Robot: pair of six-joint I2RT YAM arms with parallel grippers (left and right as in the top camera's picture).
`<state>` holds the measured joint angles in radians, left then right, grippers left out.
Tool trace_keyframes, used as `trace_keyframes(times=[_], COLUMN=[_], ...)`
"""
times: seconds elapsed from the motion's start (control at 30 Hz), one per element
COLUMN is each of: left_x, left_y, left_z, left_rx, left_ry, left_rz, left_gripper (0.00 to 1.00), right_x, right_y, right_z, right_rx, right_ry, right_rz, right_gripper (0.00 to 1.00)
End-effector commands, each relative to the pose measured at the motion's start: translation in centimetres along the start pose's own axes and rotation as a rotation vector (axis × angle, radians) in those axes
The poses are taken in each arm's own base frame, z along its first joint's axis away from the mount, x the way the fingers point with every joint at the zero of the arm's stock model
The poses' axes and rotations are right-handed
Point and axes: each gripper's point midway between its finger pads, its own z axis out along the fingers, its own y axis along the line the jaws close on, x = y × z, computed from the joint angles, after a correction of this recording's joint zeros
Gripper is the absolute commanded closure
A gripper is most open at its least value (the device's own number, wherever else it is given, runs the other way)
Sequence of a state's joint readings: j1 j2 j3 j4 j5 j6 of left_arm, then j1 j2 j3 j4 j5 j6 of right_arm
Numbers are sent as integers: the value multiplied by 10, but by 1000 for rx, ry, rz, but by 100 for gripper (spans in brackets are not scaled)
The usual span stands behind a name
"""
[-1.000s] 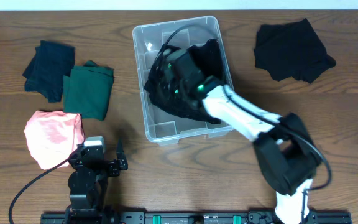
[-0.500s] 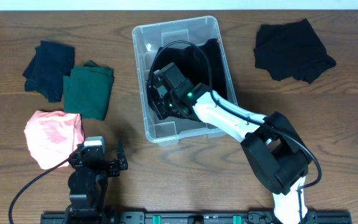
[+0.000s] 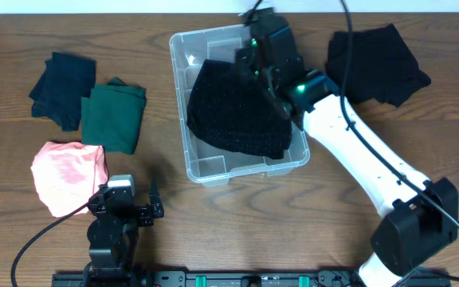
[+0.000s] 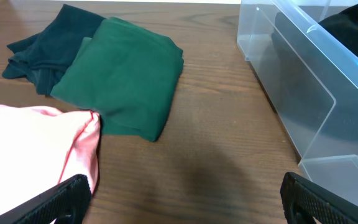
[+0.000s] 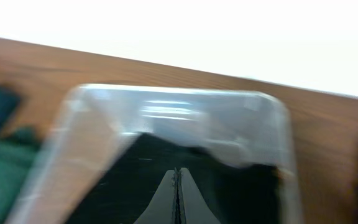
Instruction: Pack container
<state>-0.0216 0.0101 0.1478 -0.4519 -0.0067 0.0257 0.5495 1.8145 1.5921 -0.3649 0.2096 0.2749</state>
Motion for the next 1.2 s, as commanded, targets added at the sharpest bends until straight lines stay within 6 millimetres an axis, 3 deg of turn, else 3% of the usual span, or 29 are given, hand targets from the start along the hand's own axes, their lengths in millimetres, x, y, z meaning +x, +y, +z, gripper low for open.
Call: trace_keyframes(times=[0.0,0.4,0.6,0.7,0.77,0.83,1.03,1.17], left_x=[7,7,7,7,7,7,7,7], left_y=[1,1,1,1,1,1,1,1], left_z=[3,3,3,3,3,3,3,3], left_rx=[-5,-5,-5,-5,-5,-5,-5,-5], left_ry=[14,14,14,14,14,14,14,14], left_rz=[-5,-5,-5,-5,-5,-5,-5,-5], left_gripper=[2,2,2,2,2,2,2,2], right_x=[33,102,165,182,181,168,95,57], right_y=[-40,-56,-66,-65,-60,-52,-20,-10], right_z=[27,77,101,107,108,106,75,52], right_rx=[214,315,370,376,368,344,257,222], right_ry=[56,196,339,373,365,337,194,104], right_rz=[40,30,23,5,0,-23,-72,-53], right_gripper=[99,99,99,99,99,99,99,99])
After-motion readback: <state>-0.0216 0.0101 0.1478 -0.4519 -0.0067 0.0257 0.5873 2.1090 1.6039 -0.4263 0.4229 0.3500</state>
